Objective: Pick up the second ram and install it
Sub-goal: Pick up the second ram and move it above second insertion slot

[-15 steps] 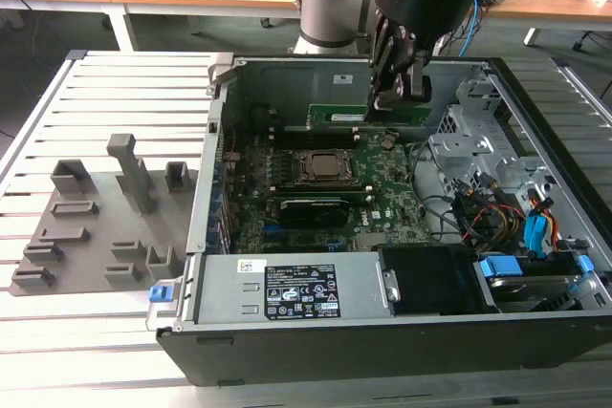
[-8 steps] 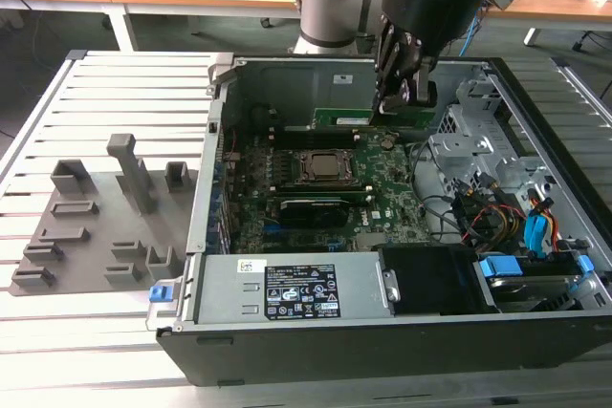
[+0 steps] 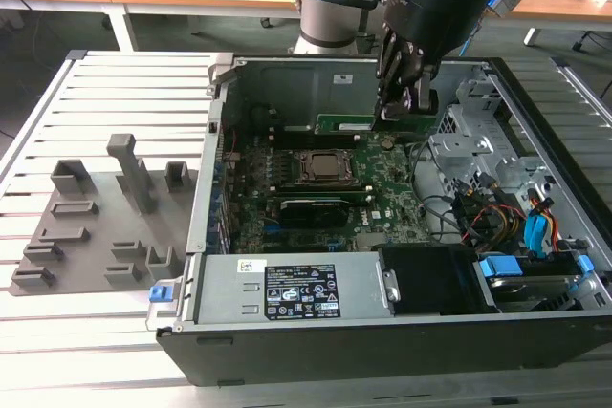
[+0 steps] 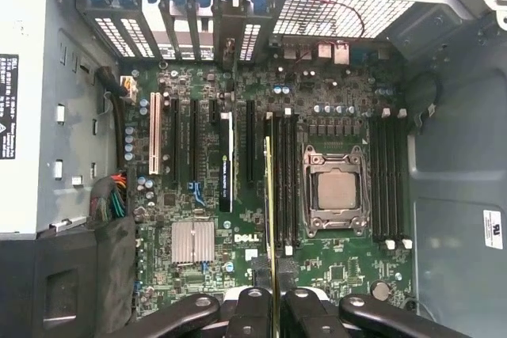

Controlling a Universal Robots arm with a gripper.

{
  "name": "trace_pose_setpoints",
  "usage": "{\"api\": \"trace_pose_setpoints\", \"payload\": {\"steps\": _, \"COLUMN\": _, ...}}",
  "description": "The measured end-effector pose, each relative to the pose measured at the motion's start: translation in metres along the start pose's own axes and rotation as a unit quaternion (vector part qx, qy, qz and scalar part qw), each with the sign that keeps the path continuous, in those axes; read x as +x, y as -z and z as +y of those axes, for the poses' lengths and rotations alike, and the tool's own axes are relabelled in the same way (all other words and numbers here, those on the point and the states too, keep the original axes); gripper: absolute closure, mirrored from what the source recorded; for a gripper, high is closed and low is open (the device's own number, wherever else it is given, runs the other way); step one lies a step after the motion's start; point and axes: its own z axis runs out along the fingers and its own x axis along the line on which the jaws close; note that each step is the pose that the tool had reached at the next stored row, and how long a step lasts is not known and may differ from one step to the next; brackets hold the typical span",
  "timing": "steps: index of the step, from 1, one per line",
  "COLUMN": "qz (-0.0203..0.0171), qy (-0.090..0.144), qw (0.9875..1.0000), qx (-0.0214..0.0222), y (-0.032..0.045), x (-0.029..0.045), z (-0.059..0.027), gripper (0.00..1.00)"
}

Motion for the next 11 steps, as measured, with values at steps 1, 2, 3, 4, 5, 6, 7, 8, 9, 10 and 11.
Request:
{"api": "trace_pose_setpoints", "payload": {"steps": 1, "qz": 0.0000, "qy": 0.000, "qw": 1.0000, "qx": 0.0000, "y": -0.0012, "x": 0.0001, "z": -0.0003, "gripper": 0.86}}
{"api": "trace_pose_setpoints", "payload": {"steps": 2, "qz": 0.0000, "qy": 0.000, "qw": 1.0000, "qx": 0.0000, "y": -0.0023, "x": 0.0002, "z": -0.0005, "gripper": 0.86}}
{"api": "trace_pose_setpoints", "payload": {"steps": 3, "qz": 0.0000, "qy": 0.000, "qw": 1.0000, "qx": 0.0000, "y": -0.0030, "x": 0.0003, "z": -0.0006, "gripper": 0.86}}
{"api": "trace_pose_setpoints", "payload": {"steps": 4, "qz": 0.0000, "qy": 0.000, "qw": 1.0000, "qx": 0.0000, "y": -0.0045, "x": 0.0005, "z": -0.0008, "gripper": 0.86}}
{"api": "trace_pose_setpoints", "payload": {"steps": 5, "qz": 0.0000, "qy": 0.000, "qw": 1.0000, "qx": 0.0000, "y": -0.0057, "x": 0.0006, "z": -0.0010, "gripper": 0.86}}
{"api": "trace_pose_setpoints", "payload": {"steps": 6, "qz": 0.0000, "qy": 0.000, "qw": 1.0000, "qx": 0.0000, "y": -0.0065, "x": 0.0007, "z": -0.0012, "gripper": 0.86}}
{"api": "trace_pose_setpoints", "payload": {"steps": 7, "qz": 0.0001, "qy": 0.000, "qw": 1.0000, "qx": 0.0000, "y": -0.0073, "x": 0.0007, "z": -0.0013, "gripper": 0.86}}
{"api": "trace_pose_setpoints", "payload": {"steps": 8, "qz": 0.0001, "qy": 0.000, "qw": 1.0000, "qx": 0.0000, "y": -0.0073, "x": 0.0007, "z": -0.0013, "gripper": 0.86}}
{"api": "trace_pose_setpoints", "payload": {"steps": 9, "qz": 0.0001, "qy": 0.000, "qw": 1.0000, "qx": 0.0000, "y": -0.0073, "x": 0.0008, "z": -0.0013, "gripper": 0.86}}
{"api": "trace_pose_setpoints", "payload": {"steps": 10, "qz": 0.0000, "qy": 0.000, "qw": 1.0000, "qx": 0.0000, "y": -0.0074, "x": 0.0008, "z": -0.0013, "gripper": 0.86}}
{"api": "trace_pose_setpoints", "payload": {"steps": 11, "qz": 0.0000, "qy": 0.000, "qw": 1.0000, "qx": 0.0000, "y": -0.0074, "x": 0.0008, "z": -0.0013, "gripper": 0.86}}
